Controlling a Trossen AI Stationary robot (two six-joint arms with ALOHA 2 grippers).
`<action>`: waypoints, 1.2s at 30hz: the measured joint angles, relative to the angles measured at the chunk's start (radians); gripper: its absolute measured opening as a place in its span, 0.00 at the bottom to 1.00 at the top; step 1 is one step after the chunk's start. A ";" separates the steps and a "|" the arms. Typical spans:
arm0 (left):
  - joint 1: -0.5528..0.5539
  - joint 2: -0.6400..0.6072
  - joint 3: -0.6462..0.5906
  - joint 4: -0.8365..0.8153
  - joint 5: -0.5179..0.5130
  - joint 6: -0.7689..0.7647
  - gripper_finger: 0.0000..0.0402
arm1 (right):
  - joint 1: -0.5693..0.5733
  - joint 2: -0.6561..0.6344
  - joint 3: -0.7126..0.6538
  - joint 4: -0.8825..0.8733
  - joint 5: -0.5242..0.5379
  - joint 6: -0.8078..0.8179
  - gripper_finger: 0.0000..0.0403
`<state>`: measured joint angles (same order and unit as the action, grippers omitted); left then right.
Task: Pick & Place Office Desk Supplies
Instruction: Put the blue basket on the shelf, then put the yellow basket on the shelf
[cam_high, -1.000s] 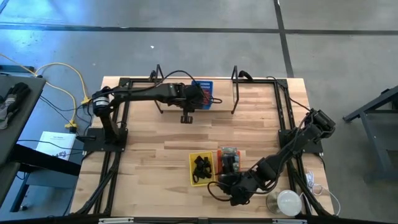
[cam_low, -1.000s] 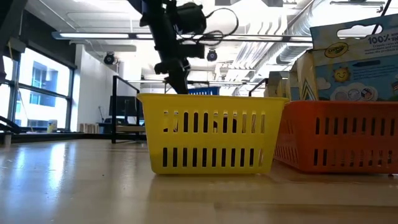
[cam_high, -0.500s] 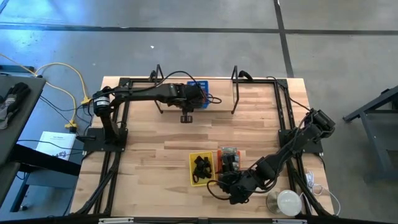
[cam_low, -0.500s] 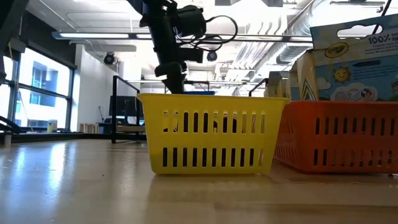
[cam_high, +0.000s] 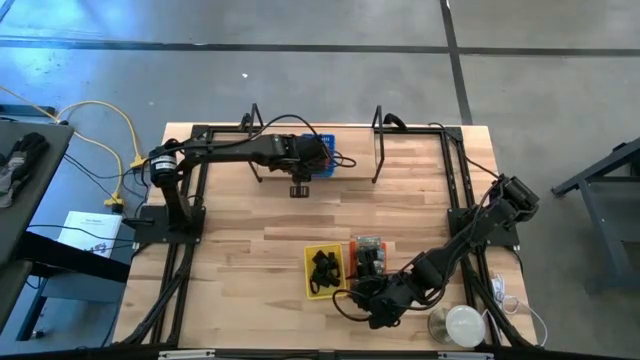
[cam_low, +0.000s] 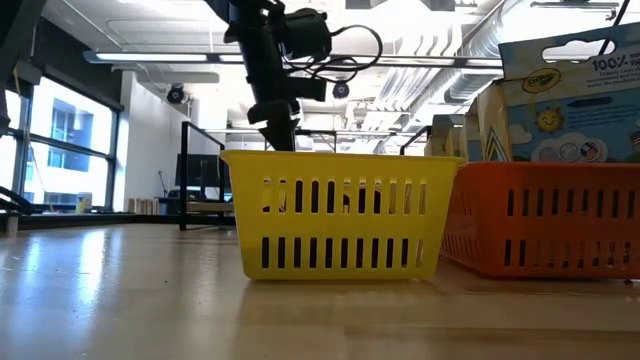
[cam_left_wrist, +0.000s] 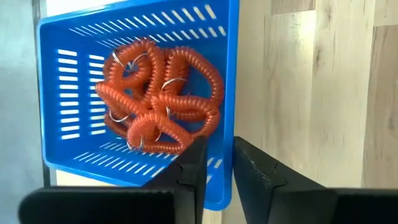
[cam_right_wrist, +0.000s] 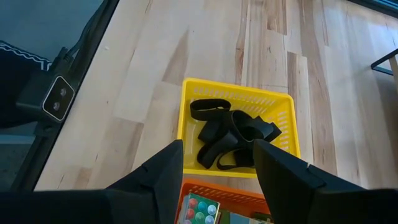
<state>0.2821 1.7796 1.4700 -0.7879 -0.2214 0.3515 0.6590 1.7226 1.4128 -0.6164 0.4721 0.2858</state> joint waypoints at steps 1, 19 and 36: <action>0.000 0.000 0.000 0.000 -0.003 0.008 0.18 | 0.000 0.000 0.000 0.000 0.000 0.000 0.45; -0.185 -0.012 0.000 0.017 -0.271 0.060 0.23 | -0.001 0.000 0.000 0.000 0.000 -0.001 0.45; -0.790 -0.213 0.001 0.201 -0.101 -0.448 0.23 | 0.083 0.000 0.000 0.027 -0.053 0.008 0.45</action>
<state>-0.5082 1.5661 1.4710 -0.5865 -0.3221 -0.0962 0.7422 1.7226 1.4128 -0.5896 0.4187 0.2939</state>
